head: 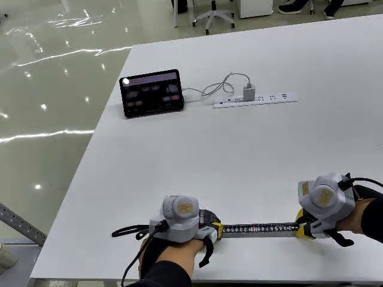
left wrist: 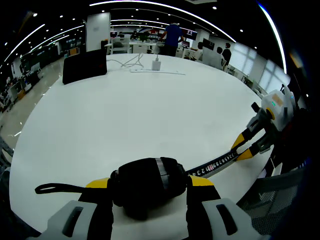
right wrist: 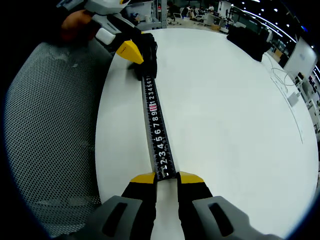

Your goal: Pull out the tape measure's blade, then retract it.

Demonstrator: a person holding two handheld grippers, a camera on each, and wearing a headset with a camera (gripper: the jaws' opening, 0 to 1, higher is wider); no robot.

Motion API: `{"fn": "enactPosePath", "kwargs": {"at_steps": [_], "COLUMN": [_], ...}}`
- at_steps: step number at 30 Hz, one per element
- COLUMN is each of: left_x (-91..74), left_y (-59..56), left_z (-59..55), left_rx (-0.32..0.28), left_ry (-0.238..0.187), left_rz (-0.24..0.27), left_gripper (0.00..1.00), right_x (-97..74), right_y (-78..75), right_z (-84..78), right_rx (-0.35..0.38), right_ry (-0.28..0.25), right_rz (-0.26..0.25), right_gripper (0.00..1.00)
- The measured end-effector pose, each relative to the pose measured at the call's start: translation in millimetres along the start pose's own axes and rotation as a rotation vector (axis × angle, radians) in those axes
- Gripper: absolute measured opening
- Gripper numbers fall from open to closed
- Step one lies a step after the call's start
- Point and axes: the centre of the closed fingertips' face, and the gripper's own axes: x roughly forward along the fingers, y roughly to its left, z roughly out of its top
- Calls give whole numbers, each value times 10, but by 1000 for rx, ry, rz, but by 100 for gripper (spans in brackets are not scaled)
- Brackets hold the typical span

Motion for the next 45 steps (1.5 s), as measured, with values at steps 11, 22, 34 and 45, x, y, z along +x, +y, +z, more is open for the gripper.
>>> {"fn": "enactPosePath", "kwargs": {"at_steps": [11, 22, 34, 45], "left_x": [-2, -7, -6, -2], "left_y": [0, -4, -3, -1], "left_z": [0, 1, 3, 0], "left_rx": [0, 0, 1, 1], "left_ry": [0, -1, -1, -1], "left_rz": [0, 0, 0, -1], "left_gripper": [54, 54, 54, 54], "right_x": [27, 49, 73, 94], "right_y": [1, 10, 4, 13], "right_z": [52, 88, 131, 174], "right_rx": [-1, -5, 3, 9], "right_ry": [-6, -8, -17, -25], "right_rz": [3, 3, 1, 1], "right_gripper": [11, 11, 11, 11]}}
